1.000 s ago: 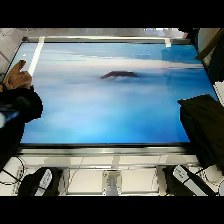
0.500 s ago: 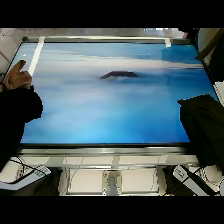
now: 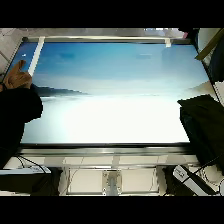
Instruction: Fold the clothes and pants, and hang the long-sleeved shirts on hangers.
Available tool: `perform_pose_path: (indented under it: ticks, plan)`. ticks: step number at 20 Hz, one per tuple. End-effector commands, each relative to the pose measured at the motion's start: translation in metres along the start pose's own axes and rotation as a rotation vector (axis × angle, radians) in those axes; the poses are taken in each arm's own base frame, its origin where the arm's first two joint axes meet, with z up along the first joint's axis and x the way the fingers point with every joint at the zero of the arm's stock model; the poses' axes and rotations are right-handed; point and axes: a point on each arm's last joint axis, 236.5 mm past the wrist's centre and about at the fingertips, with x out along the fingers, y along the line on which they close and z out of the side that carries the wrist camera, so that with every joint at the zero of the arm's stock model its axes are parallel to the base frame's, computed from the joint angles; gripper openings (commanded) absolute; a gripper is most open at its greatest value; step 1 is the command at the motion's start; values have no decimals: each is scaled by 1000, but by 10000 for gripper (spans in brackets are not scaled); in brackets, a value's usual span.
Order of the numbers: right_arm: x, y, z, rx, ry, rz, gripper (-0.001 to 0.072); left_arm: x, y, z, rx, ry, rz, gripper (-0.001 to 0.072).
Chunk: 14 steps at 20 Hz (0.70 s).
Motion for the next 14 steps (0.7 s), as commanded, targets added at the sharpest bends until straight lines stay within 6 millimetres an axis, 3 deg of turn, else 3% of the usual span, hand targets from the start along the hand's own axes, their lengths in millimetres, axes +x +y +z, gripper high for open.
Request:
perform_pose_path:
  ticks: [1,3,5,7,9,11,13,14]
  plan:
    - [0,12,2,26,-8,52,553,13,3,8,44,-25,-18,6]
    - [-1,13,2,41,-8,52,552,1,-16,2,196,-8,-53,6]
    - [-1,14,0,38,0,52,552,-33,-62,-17,381,18,-152,5]
    - [-1,8,-10,22,40,28,552,-89,-127,-70,597,72,-338,5]
    - [-3,-11,-44,18,188,-38,552,-152,-188,-148,780,122,-522,5]
    - [-10,-31,-85,15,374,-90,552,-204,-229,-234,932,154,-677,5]
    - [-10,-47,-106,27,460,-106,552,-255,-246,-348,1057,289,-865,5]
    - [-8,-52,-110,21,468,-101,552,-277,-242,-405,1102,399,-944,5]
